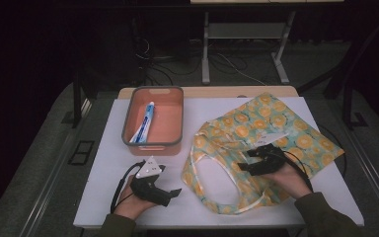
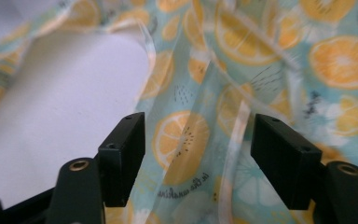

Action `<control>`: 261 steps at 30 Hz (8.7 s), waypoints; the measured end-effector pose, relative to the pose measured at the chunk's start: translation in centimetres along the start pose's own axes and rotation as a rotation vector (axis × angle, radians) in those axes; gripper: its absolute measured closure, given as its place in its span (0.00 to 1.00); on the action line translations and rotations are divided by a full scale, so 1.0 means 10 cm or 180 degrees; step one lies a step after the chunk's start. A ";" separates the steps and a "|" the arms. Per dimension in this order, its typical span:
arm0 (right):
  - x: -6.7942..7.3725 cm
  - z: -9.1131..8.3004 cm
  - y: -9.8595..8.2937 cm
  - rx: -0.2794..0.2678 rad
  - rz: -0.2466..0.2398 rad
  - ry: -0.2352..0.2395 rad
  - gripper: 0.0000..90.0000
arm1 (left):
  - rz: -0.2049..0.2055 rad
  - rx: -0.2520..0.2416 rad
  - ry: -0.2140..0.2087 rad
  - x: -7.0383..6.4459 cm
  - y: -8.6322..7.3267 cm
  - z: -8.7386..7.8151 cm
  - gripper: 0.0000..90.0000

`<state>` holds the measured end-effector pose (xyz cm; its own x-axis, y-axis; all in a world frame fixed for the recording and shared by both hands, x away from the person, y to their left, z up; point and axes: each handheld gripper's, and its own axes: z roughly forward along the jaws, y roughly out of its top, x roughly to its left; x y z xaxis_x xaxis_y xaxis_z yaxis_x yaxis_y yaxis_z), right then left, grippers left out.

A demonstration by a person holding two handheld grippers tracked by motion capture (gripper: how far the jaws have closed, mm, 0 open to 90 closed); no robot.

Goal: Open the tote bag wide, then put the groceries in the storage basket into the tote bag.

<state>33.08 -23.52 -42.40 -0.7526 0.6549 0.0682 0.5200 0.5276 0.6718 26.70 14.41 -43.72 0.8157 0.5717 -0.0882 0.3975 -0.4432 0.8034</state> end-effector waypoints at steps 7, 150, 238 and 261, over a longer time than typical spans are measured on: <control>0.00 0.24 -0.05 0.0232 -0.0063 -0.0118 0.42 | 0.0001 0.0006 -0.0008 0.00 0.00 0.01 0.02; -0.42 -0.60 0.21 -0.0985 0.0110 -0.0026 0.99 | -0.0590 0.1318 0.1104 1.78 1.04 0.76 0.82; -0.46 -0.72 0.20 -0.1105 0.0171 -0.0099 0.99 | 0.0383 0.0516 -0.0164 -0.22 1.80 2.36 0.73; -0.41 -0.70 0.20 -0.1038 0.0134 -0.0104 0.99 | 0.0311 0.0379 0.0279 -0.23 1.08 0.92 0.37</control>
<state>34.39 -28.91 -36.13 -0.7171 0.6923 0.0806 0.3896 0.3023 0.8700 32.98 1.96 -40.30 0.8152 0.5777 0.0426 0.3695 -0.5753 0.7297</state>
